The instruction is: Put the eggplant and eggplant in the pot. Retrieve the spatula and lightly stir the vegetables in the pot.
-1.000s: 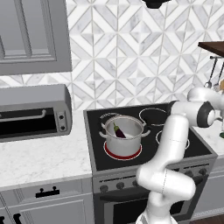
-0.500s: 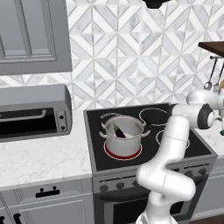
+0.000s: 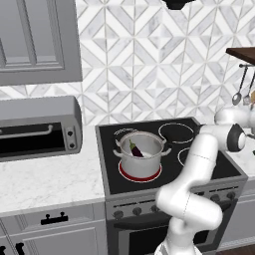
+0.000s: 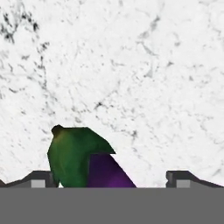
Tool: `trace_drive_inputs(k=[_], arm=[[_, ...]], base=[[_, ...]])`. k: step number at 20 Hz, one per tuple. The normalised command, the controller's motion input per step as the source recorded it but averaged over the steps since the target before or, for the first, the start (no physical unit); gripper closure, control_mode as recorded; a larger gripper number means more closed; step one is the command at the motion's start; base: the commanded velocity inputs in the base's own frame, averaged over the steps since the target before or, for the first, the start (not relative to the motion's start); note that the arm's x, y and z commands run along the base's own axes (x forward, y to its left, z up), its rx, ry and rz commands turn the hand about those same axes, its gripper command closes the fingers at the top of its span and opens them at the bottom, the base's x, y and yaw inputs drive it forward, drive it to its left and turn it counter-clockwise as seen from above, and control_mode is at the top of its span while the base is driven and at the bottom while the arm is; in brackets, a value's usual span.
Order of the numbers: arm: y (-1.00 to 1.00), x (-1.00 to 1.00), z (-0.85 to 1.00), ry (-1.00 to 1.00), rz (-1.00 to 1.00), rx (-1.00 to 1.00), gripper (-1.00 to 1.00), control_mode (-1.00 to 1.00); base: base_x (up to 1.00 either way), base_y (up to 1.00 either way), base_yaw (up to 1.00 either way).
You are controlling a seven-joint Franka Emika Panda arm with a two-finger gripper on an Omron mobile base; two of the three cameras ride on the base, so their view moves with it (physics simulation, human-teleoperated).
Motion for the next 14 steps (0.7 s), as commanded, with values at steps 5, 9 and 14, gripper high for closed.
trace_drive_inputs(k=[5, 9, 14], arm=[[-0.17, 0.0, -0.44, 0.0, 0.0, 0.0, -1.0, -1.0], [0.0, 0.0, -0.3, 0.0, 0.0, 0.0, 1.0, -1.0], [0.0, -0.05, -0.36, -0.06, 0.0, 0.01, 1.0, -1.0]], base=[[0.0, 0.0, 0.0], [0.0, 0.0, 0.0], [0.0, 0.0, 0.0]])
